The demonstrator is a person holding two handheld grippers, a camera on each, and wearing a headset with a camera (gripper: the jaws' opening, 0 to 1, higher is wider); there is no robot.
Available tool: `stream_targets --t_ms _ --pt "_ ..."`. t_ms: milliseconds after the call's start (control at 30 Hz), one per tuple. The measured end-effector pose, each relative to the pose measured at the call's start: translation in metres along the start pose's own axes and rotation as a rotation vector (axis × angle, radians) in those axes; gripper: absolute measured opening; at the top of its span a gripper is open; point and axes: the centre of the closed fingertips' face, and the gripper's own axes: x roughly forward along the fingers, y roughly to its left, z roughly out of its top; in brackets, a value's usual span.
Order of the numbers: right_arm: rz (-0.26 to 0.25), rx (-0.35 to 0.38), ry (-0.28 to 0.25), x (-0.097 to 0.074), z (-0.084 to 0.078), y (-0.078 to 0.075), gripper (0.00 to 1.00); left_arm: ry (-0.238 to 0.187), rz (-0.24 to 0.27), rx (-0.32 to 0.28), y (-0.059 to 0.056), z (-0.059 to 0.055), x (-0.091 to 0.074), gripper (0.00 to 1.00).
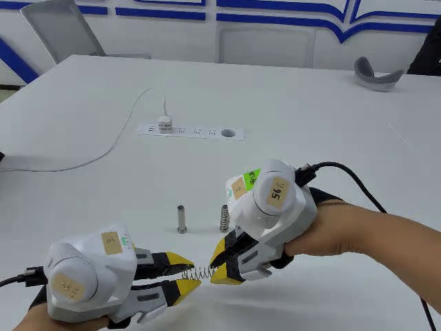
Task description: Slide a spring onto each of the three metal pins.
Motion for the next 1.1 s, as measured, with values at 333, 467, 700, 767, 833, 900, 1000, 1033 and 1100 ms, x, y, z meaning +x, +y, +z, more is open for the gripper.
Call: stream_targets --t_ms 333,467,700,767,833,900,1000,1033,1100 --pt "-0.007 -0.02 -0.057 -0.01 0.025 0.001 0.12 -0.005 0.007 -0.008 0.001 0.001 -0.001 0.12" --pt "-0.007 -0.026 -0.08 -0.012 0.034 0.002 0.11 -0.01 0.005 -0.007 0.0 0.002 0.0 0.12" --pt "-0.009 -0.026 -0.104 -0.012 0.042 0.003 0.12 -0.015 0.002 -0.013 -0.002 0.004 0.0 0.11" --pt "-0.011 -0.026 -0.114 -0.012 0.045 0.003 0.12 -0.02 0.001 -0.025 -0.002 0.006 0.0 0.11" --pt "-0.015 -0.028 -0.122 -0.012 0.047 0.003 0.12 -0.029 0.002 -0.042 -0.002 0.007 0.0 0.11" --pt "-0.019 -0.028 -0.134 -0.013 0.051 0.003 0.12 -0.041 0.002 -0.059 -0.002 0.009 0.0 0.11" --pt "-0.024 -0.028 -0.146 -0.013 0.054 0.002 0.12 -0.052 -0.002 -0.085 -0.002 0.011 0.0 0.11" --pt "-0.025 -0.028 -0.148 -0.012 0.054 0.002 0.12 -0.053 -0.003 -0.088 -0.002 0.011 0.001 0.11" --pt "-0.027 -0.029 -0.149 -0.012 0.054 0.002 0.12 -0.057 -0.008 -0.107 -0.002 0.01 0.001 0.11"
